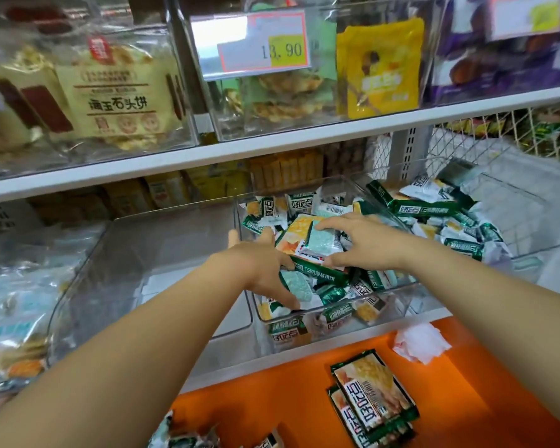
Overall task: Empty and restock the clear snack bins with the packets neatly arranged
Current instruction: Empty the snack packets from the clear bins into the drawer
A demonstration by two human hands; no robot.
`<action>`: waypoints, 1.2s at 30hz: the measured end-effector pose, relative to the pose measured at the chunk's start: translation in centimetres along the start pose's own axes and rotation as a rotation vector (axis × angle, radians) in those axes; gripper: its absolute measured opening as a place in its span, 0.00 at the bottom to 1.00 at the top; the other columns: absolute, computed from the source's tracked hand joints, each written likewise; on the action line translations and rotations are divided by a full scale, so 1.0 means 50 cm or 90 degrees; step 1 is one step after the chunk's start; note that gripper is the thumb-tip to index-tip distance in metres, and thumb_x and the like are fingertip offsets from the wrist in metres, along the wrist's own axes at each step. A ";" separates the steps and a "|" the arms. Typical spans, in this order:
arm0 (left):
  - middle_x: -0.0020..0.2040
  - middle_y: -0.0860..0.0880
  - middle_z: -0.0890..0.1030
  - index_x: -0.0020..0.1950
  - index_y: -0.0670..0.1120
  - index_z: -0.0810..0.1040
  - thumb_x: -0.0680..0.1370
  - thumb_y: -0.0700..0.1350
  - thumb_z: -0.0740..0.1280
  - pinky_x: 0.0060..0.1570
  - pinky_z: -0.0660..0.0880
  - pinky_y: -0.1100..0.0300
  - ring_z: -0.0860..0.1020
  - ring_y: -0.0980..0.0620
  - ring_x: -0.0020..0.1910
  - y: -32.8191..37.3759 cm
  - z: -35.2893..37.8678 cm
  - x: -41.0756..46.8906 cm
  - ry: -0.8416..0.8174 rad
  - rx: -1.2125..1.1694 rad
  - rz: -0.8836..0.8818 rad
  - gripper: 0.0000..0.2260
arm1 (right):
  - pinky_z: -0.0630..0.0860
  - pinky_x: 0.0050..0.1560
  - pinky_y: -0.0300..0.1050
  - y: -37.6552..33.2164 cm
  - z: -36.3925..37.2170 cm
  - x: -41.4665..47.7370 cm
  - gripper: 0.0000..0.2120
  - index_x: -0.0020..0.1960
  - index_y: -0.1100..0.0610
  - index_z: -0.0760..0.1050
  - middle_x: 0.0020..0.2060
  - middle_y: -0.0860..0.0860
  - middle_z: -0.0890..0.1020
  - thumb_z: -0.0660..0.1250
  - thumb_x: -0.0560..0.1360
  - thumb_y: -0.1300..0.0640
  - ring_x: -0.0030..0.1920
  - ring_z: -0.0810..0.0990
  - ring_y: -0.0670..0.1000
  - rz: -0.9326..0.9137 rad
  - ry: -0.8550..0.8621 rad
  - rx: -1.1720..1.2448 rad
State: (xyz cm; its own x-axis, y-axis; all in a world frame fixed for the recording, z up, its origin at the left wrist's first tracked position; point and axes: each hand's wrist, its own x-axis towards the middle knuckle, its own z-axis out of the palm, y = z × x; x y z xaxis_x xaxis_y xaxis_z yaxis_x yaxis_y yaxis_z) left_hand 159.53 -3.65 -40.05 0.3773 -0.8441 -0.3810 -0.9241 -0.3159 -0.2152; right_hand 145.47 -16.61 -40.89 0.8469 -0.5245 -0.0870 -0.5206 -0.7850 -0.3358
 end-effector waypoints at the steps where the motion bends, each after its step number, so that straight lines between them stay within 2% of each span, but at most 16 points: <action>1: 0.74 0.45 0.55 0.74 0.61 0.62 0.68 0.73 0.64 0.71 0.43 0.36 0.64 0.39 0.70 0.008 -0.001 -0.001 -0.003 0.029 -0.001 0.37 | 0.62 0.69 0.54 0.002 0.001 -0.002 0.29 0.73 0.41 0.60 0.71 0.53 0.63 0.67 0.75 0.45 0.71 0.60 0.60 -0.001 0.011 0.017; 4: 0.75 0.44 0.54 0.75 0.59 0.60 0.70 0.73 0.62 0.71 0.45 0.36 0.62 0.40 0.72 0.030 -0.005 -0.003 -0.011 0.085 -0.004 0.37 | 0.64 0.66 0.53 0.008 0.009 -0.020 0.26 0.71 0.42 0.64 0.68 0.52 0.67 0.68 0.76 0.49 0.69 0.62 0.58 0.000 0.062 0.054; 8: 0.73 0.44 0.61 0.75 0.57 0.62 0.70 0.72 0.62 0.70 0.49 0.34 0.64 0.42 0.70 0.040 -0.001 -0.002 0.003 0.104 -0.010 0.37 | 0.61 0.68 0.52 0.015 0.038 -0.056 0.26 0.70 0.41 0.65 0.67 0.49 0.68 0.69 0.75 0.50 0.69 0.61 0.56 -0.015 0.128 0.050; 11: 0.70 0.50 0.70 0.76 0.56 0.60 0.72 0.68 0.65 0.66 0.44 0.26 0.67 0.44 0.70 0.045 0.008 0.004 -0.005 0.061 -0.001 0.36 | 0.58 0.70 0.51 0.024 0.066 -0.077 0.27 0.71 0.41 0.65 0.71 0.44 0.65 0.69 0.75 0.50 0.71 0.59 0.55 -0.024 0.182 0.086; 13: 0.70 0.52 0.71 0.76 0.57 0.59 0.72 0.66 0.66 0.61 0.40 0.22 0.67 0.43 0.70 0.049 0.016 0.009 -0.003 0.047 0.000 0.36 | 0.58 0.70 0.50 0.033 0.081 -0.085 0.27 0.71 0.42 0.65 0.70 0.45 0.66 0.69 0.74 0.50 0.70 0.60 0.54 -0.019 0.209 0.125; 15: 0.70 0.52 0.71 0.76 0.58 0.60 0.72 0.66 0.66 0.61 0.43 0.21 0.69 0.43 0.69 0.049 0.024 0.015 0.021 0.075 0.002 0.35 | 0.60 0.68 0.50 0.040 0.090 -0.088 0.27 0.71 0.42 0.65 0.69 0.46 0.68 0.69 0.75 0.50 0.69 0.62 0.55 -0.009 0.226 0.159; 17: 0.69 0.52 0.71 0.74 0.58 0.62 0.73 0.64 0.66 0.63 0.48 0.23 0.70 0.43 0.67 0.045 0.029 0.016 0.053 0.087 0.013 0.32 | 0.61 0.69 0.51 0.044 0.094 -0.086 0.27 0.71 0.42 0.65 0.68 0.48 0.68 0.69 0.74 0.49 0.69 0.63 0.56 -0.006 0.230 0.173; 21: 0.68 0.52 0.71 0.73 0.60 0.62 0.73 0.61 0.68 0.67 0.57 0.34 0.71 0.43 0.65 0.029 0.030 0.013 0.119 0.109 0.039 0.30 | 0.60 0.71 0.53 0.047 0.094 -0.081 0.27 0.70 0.43 0.67 0.70 0.48 0.68 0.71 0.73 0.50 0.70 0.64 0.56 -0.013 0.236 0.188; 26: 0.66 0.49 0.71 0.74 0.59 0.61 0.75 0.61 0.66 0.67 0.61 0.45 0.74 0.43 0.62 0.023 0.030 0.006 0.180 0.211 0.096 0.30 | 0.59 0.71 0.51 0.050 0.092 -0.082 0.27 0.70 0.43 0.67 0.70 0.48 0.68 0.71 0.73 0.50 0.70 0.63 0.54 -0.022 0.236 0.195; 30: 0.64 0.49 0.71 0.74 0.59 0.62 0.73 0.59 0.70 0.54 0.71 0.54 0.72 0.45 0.62 0.005 0.027 0.013 0.157 0.121 0.146 0.32 | 0.60 0.71 0.53 0.049 0.090 -0.079 0.27 0.70 0.43 0.67 0.70 0.47 0.68 0.71 0.73 0.50 0.70 0.63 0.55 -0.020 0.231 0.202; 36: 0.59 0.47 0.71 0.74 0.54 0.66 0.71 0.56 0.73 0.54 0.71 0.53 0.71 0.46 0.57 0.017 0.016 0.056 0.066 0.047 0.193 0.33 | 0.60 0.71 0.53 0.043 0.089 -0.080 0.28 0.71 0.43 0.66 0.70 0.48 0.67 0.71 0.73 0.49 0.71 0.61 0.55 -0.005 0.228 0.198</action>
State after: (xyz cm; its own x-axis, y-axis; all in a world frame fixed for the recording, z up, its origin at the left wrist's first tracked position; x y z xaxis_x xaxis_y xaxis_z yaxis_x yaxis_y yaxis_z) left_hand 159.85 -5.92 -42.02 0.0735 -0.9356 -0.3453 -0.9850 -0.0140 -0.1719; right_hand 141.42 -14.74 -45.45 0.7312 -0.6431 0.2276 -0.4118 -0.6820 -0.6044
